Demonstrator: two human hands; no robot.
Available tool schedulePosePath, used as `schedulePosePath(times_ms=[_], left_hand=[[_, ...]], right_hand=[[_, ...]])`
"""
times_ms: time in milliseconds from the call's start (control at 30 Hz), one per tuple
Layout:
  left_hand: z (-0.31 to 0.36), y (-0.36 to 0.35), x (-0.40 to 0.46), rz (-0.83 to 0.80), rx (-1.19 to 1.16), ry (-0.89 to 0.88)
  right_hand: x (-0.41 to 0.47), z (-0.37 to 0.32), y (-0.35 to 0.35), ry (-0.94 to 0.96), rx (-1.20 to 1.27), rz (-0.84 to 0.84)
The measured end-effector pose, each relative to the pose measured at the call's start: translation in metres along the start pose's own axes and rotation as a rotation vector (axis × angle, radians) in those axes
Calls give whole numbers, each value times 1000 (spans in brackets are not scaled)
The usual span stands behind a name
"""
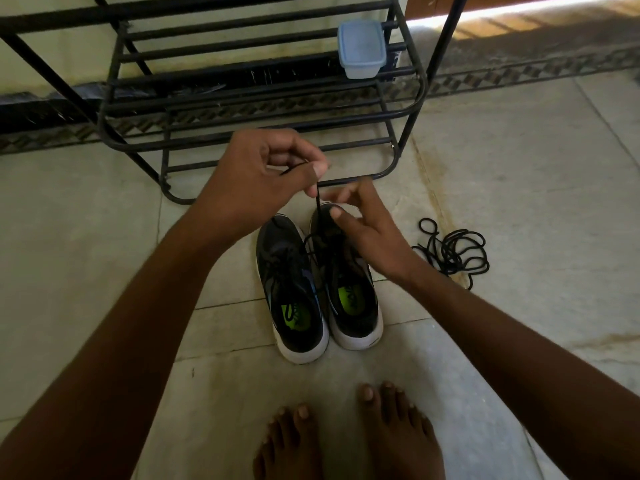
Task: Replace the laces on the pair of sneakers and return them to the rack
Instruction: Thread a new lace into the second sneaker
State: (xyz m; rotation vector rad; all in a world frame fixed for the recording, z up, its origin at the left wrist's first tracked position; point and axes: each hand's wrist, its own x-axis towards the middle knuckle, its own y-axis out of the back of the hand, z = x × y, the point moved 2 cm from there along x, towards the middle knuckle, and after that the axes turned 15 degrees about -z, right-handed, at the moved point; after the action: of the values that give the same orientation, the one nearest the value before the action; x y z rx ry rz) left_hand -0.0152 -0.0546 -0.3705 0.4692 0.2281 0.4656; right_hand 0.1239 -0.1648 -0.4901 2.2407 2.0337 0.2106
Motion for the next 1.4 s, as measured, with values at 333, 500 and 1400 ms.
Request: schedulePosePath(times_ms=[333,500,1400], left_hand=[[-54,8,2,72,106,102],[-96,6,-6,92,287,245],[-86,-83,12,185,-258,324]], right_hand=[[16,-25,28,26,337,30],[10,-11,48,43,253,264],[-37,64,-14,-409,-727,-52]])
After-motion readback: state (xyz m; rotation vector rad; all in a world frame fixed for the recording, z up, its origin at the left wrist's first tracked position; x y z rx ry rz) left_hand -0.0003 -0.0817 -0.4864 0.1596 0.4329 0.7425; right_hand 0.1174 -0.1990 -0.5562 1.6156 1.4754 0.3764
